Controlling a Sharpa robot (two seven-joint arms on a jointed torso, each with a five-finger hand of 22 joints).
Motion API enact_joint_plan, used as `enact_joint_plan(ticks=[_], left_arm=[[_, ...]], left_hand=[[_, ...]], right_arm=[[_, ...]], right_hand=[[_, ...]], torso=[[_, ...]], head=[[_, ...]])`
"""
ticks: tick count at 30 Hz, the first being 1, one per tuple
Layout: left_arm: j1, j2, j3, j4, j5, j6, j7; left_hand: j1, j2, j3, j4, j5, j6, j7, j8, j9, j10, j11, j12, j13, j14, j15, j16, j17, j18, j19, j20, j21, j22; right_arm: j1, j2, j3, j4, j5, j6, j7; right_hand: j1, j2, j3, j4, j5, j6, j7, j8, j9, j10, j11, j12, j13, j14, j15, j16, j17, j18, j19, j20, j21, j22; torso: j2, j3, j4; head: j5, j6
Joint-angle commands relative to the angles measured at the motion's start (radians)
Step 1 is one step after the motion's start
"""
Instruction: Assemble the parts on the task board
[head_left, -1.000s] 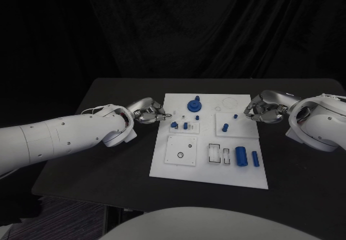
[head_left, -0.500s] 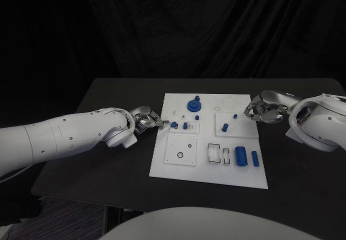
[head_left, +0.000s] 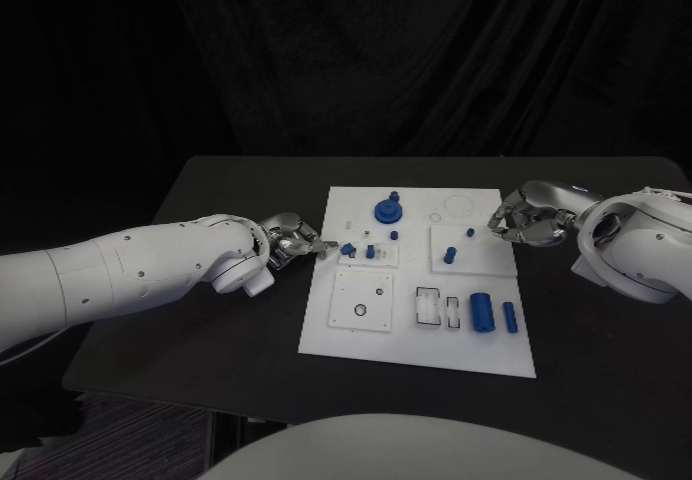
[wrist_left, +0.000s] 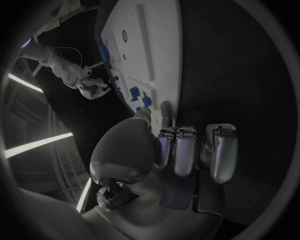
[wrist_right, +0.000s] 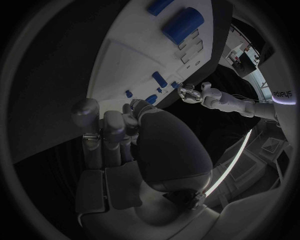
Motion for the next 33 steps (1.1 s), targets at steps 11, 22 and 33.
enact_joint_plan(ticks=[11, 22, 33], left_arm=[[-0.009, 0.045, -0.004, -0.024, 0.102, 0.088, 0.043], [-0.014, 0.052, -0.004, -0.023, 0.103, 0.008, 0.112], [-0.014, 0.054, -0.004, -0.019, 0.063, -0.008, 0.029]], left_hand=[[-0.081, 0.037, -0.074, -0.002, -0.052, -0.099, 0.059, -0.203, -0.094, 0.104, 0.048, -0.004, 0.263, 0.102, 0.040, 0.006, 0.263, 0.021, -0.008, 0.034, -0.098, 0.206], [-0.032, 0.042, -0.095, -0.015, -0.024, -0.003, 0.045, -0.229, -0.120, 0.104, 0.037, -0.004, 0.263, 0.102, 0.034, 0.006, 0.263, 0.015, 0.013, 0.035, -0.073, 0.216], [-0.005, 0.042, -0.093, -0.025, -0.024, 0.006, 0.038, -0.227, -0.105, 0.104, 0.029, -0.004, 0.263, 0.102, 0.026, 0.006, 0.263, 0.014, 0.019, 0.026, -0.068, 0.217]], right_arm=[[-0.002, 0.009, 0.001, -0.004, 0.009, -0.005, -0.002], [-0.003, 0.008, 0.001, -0.006, 0.009, -0.003, -0.002], [-0.003, 0.008, 0.001, -0.007, 0.009, 0.003, -0.004]], right_hand=[[0.002, 0.002, 0.005, 0.002, 0.001, -0.002, 0.001, -0.004, -0.001, -0.002, 0.006, -0.002, 0.000, -0.002, 0.002, -0.003, 0.000, 0.006, 0.002, 0.005, -0.006, 0.095], [0.002, 0.002, 0.005, 0.002, 0.001, -0.002, 0.001, -0.004, -0.001, -0.002, 0.006, -0.002, 0.000, -0.002, 0.002, -0.003, 0.000, 0.006, 0.002, 0.005, -0.006, 0.095], [0.002, 0.002, 0.005, 0.002, 0.001, -0.002, 0.001, -0.004, -0.001, -0.002, 0.006, -0.002, 0.000, -0.002, 0.002, -0.003, 0.000, 0.006, 0.002, 0.005, -0.006, 0.095]], torso=[[-0.001, 0.0015, 0.0012], [0.000, -0.0004, 0.0016], [0.000, 0.0005, 0.0024]], head=[[-0.007, 0.000], [-0.006, 0.000], [-0.002, 0.000]])
